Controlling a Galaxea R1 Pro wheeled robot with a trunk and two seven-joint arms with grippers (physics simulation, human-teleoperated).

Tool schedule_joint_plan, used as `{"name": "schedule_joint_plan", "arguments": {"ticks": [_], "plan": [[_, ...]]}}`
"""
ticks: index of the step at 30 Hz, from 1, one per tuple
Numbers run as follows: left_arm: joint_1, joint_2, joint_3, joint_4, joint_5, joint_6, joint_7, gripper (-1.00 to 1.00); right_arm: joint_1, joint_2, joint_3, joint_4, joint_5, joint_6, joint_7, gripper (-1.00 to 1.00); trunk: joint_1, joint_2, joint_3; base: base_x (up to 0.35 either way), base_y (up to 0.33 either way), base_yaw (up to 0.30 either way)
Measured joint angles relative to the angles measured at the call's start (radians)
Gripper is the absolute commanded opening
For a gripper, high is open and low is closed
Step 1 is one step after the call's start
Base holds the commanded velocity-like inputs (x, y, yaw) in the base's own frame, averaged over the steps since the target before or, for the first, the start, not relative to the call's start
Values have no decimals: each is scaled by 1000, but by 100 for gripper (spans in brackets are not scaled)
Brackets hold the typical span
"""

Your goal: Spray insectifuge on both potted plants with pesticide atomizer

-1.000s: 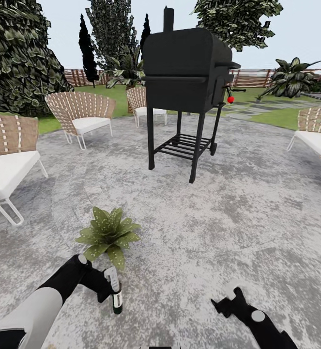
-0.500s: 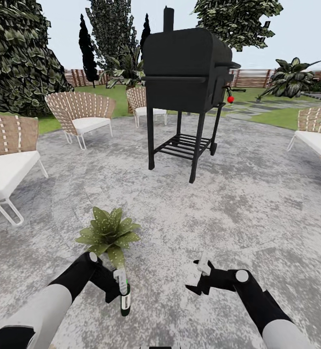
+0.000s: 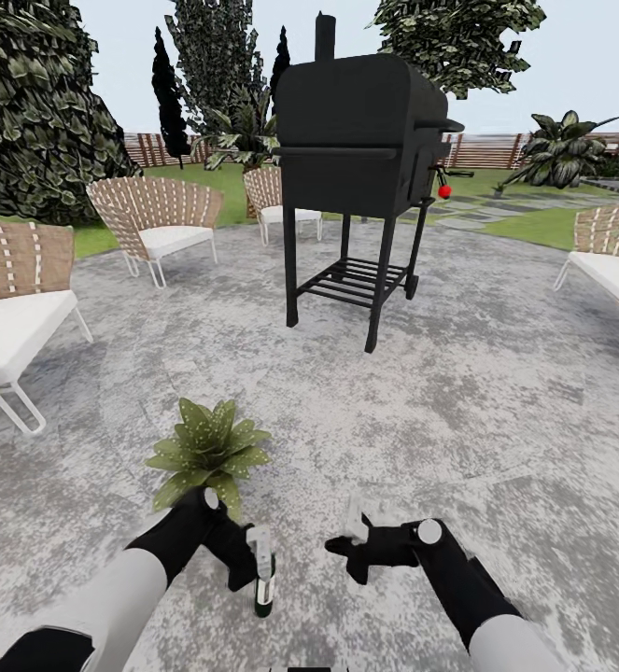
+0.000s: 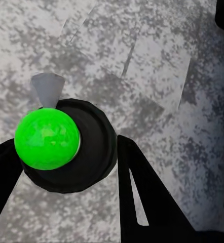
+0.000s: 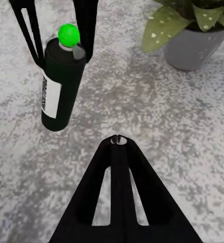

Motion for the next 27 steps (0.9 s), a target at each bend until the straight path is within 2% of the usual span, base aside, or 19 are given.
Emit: {"name": "schedule_joint_plan", "arguments": {"ticks": [2,4,11,15,19,23,27], "plan": [[-1,-12,-2,-1,-2,0,3,-100,0,4,25,-5,-1,1,0,-100,0,0,0,0,0,0],[-2,-16,-2,-2,-2,-1,5,-100,0,5,32,-8,-2,1,0,-100,0,0,0,0,0,0],[-4,-40,-1,-3,0,-6,30,-100,0,5,34,-13,-4,-1,0,-100,0,0,0,0,0,0],[0,-56,0,-3,1,-45,38,-100,0,5,34,-16,-4,-1,-2,-100,0,0,0,0,0,0],[3,-71,0,-3,1,-51,40,-100,0,5,34,-17,-4,-1,-2,-100,0,0,0,0,0,0],[3,-77,3,-2,10,-51,88,-100,0,5,34,-26,-4,-1,-2,-100,0,0,0,0,0,0],[5,-84,3,0,12,-53,101,-100,0,5,34,-30,-4,0,-3,-100,0,0,0,0,0,0]]}}
